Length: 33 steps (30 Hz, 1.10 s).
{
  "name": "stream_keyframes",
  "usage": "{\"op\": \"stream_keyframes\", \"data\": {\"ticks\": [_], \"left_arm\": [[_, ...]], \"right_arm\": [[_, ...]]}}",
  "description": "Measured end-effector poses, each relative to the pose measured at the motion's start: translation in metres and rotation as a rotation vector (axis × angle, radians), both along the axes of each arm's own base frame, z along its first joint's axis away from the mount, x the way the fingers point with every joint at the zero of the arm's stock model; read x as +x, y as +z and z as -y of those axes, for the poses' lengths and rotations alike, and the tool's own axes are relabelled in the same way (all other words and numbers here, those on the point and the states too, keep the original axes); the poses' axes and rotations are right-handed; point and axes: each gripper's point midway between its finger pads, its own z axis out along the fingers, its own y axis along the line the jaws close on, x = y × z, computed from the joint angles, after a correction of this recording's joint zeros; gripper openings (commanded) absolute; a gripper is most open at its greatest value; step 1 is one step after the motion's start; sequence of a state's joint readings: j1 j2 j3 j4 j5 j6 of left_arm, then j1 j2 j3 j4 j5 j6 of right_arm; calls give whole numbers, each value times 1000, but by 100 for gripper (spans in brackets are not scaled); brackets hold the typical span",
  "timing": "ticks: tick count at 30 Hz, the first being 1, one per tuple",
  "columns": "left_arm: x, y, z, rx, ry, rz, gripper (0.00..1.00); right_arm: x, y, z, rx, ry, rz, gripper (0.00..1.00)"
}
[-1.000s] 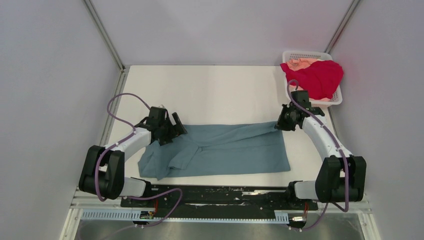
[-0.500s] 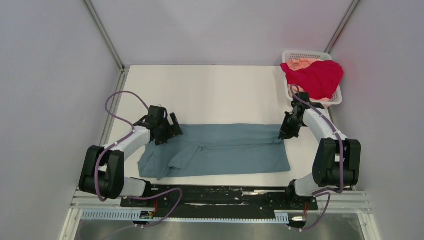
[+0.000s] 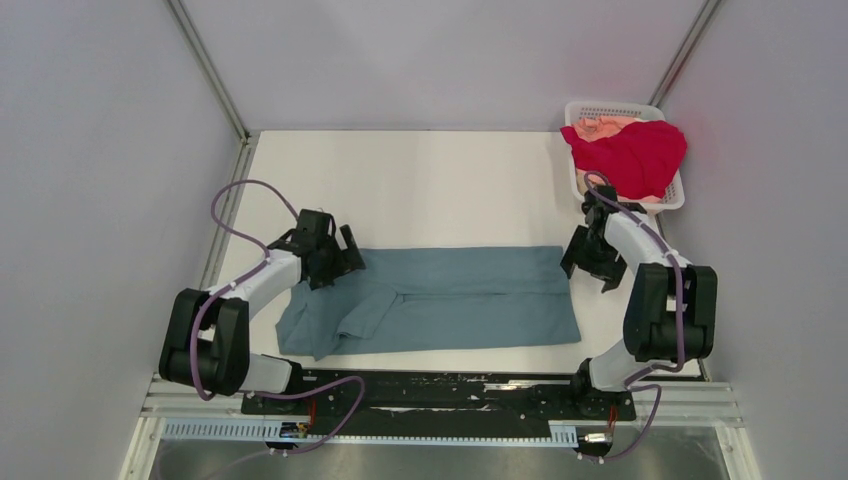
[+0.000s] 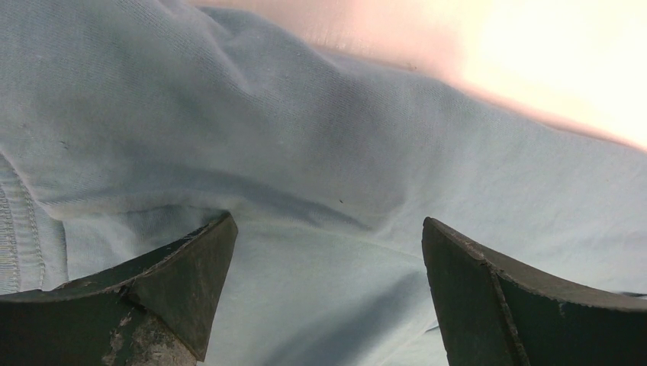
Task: Fold and stack the t-shirts
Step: Rotate the tshirt 90 degrees
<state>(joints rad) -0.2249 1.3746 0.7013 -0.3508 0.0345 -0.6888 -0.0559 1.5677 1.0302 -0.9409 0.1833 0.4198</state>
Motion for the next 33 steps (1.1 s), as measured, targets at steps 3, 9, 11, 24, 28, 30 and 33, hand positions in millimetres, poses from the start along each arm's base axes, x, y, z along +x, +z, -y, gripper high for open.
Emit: {"op": "stream_keyframes", "data": {"ticks": [3, 9, 11, 24, 28, 30, 33], "left_arm": [[1, 0, 0, 4, 3, -5, 100], [21, -4, 3, -16, 17, -35, 100], [38, -3, 6, -47, 28, -42, 100], [253, 13, 41, -169, -89, 67, 100], [318, 21, 70, -273, -186, 159, 100], [332, 22, 81, -328, -211, 192, 100], [338, 25, 93, -412, -225, 214, 100]], "right_arm": [[7, 9, 9, -63, -6, 41, 95], [50, 46, -62, 168, 250, 390, 100], [57, 52, -96, 296, 353, 470, 100], [34, -15, -200, 479, 668, 368, 100], [20, -13, -235, 548, 773, 377, 100], [-1, -12, -262, 608, 863, 352, 100], [-37, -10, -301, 701, 1003, 293, 100]]}}
